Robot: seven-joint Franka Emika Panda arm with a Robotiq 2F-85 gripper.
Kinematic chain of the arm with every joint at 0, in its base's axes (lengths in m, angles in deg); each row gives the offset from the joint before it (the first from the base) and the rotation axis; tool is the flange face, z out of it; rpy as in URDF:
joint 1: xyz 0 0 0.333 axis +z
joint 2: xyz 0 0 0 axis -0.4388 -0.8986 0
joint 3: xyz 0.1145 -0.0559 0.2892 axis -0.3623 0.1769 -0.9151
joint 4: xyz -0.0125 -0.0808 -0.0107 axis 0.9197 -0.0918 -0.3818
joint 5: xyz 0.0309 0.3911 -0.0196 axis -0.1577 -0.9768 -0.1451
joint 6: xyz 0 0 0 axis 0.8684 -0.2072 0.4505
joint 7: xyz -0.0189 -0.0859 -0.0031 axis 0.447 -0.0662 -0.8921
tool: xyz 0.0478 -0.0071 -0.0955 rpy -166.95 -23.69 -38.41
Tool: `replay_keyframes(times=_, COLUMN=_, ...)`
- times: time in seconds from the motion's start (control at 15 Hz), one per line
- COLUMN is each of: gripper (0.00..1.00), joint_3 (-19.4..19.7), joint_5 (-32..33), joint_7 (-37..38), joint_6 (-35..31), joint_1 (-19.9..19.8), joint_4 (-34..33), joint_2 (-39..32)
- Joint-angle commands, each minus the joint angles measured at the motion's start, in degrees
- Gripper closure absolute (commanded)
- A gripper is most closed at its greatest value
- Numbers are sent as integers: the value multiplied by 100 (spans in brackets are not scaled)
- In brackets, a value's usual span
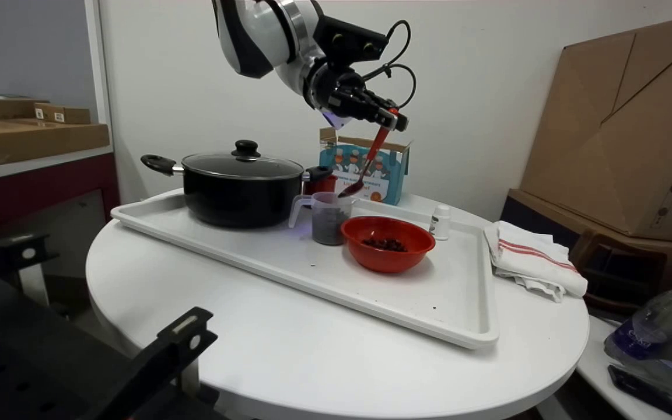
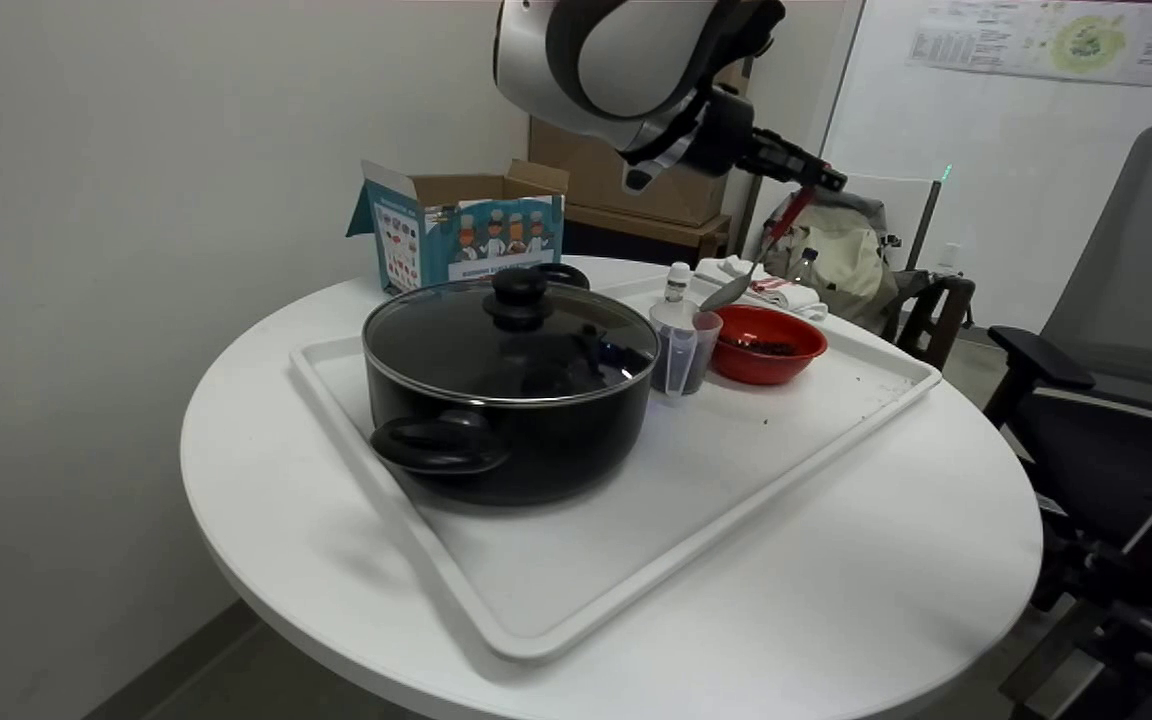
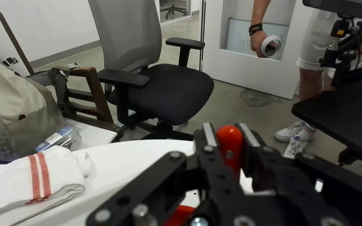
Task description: Take a spoonful of the contents of the red bowl and put it in the jug
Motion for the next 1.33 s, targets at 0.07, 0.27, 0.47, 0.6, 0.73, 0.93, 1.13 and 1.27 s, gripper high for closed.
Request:
replay_keyframes(times=0.07, gripper=92, joint_3=-179, joint_5=-159, joint_7=31, joint_6=47, joint_1=-134, joint_4=-237, joint_2=41)
replay_keyframes(times=0.27, gripper=92, joint_3=-316, joint_5=-850, joint_7=424, joint_6=-100, joint_1=-334, joint_4=-242, joint_2=345)
replay_keyframes(times=0.47, gripper=92, joint_3=-292, joint_5=-1440, joint_7=839, joint_6=-331, joint_1=-543, joint_4=23, joint_2=740)
replay_keyframes(times=0.6, gripper=92, joint_3=-218, joint_5=-1820, joint_7=1131, joint_6=-500, joint_1=-694, joint_4=231, joint_2=993)
replay_keyframes(times=0.73, gripper=92, joint_3=-108, joint_5=-2086, joint_7=1384, joint_6=-686, joint_1=-837, joint_4=509, joint_2=1238)
replay_keyframes(times=0.93, gripper=92, joint_3=92, joint_5=-2256, joint_7=1659, joint_6=-942, joint_1=-1016, joint_4=959, joint_2=1499)
replay_keyframes(times=1.13, gripper=92, joint_3=263, joint_5=-2268, joint_7=1825, joint_6=-1074, joint_1=-1104, joint_4=1182, joint_2=1517)
replay_keyframes(times=1.27, gripper=92, joint_3=336, joint_5=-2245, joint_7=1895, joint_6=-1102, joint_1=-1121, joint_4=1205, joint_2=1422)
